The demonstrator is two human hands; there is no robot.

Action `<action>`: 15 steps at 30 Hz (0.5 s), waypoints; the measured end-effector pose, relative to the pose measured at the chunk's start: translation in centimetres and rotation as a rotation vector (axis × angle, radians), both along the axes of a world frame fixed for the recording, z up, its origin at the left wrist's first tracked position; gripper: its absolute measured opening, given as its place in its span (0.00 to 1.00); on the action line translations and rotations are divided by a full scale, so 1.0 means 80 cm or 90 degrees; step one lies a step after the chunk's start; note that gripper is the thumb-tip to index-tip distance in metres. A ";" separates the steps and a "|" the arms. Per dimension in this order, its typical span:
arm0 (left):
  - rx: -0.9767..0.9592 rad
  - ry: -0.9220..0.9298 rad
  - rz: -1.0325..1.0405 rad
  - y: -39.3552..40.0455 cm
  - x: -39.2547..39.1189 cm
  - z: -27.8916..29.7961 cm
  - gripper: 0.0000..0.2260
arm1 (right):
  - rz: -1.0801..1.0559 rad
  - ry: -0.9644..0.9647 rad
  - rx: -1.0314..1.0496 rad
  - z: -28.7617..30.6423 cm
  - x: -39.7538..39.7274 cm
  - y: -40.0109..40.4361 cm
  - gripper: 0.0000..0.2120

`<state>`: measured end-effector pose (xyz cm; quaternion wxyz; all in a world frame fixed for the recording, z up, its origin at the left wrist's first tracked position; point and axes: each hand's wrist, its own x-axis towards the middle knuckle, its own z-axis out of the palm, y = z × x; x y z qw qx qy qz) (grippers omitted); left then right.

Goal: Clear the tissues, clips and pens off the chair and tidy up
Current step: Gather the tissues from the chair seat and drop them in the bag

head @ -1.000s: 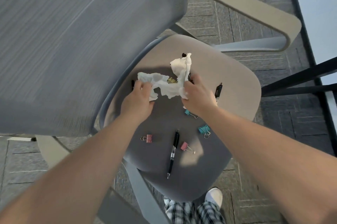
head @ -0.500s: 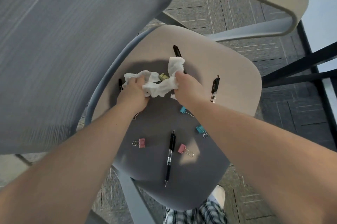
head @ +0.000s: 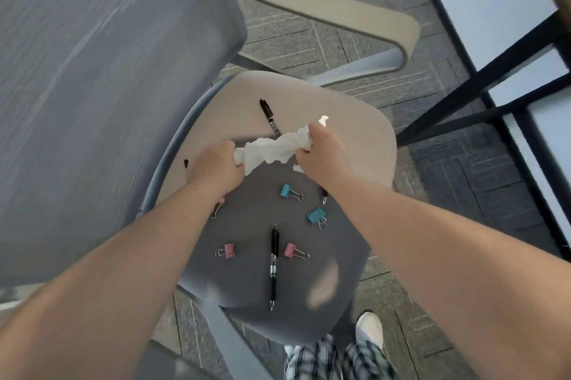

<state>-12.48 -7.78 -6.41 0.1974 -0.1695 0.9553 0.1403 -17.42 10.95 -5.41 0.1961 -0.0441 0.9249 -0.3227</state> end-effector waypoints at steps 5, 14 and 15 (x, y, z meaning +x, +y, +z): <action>0.034 0.020 -0.063 0.059 -0.017 0.028 0.09 | -0.104 0.011 -0.020 0.027 0.017 0.071 0.06; -0.030 -0.033 -0.302 0.235 0.010 0.061 0.07 | -0.273 -0.031 0.024 0.039 0.112 0.248 0.11; -0.029 -0.038 -0.324 0.260 0.019 0.062 0.08 | -0.285 -0.042 0.023 0.039 0.130 0.272 0.11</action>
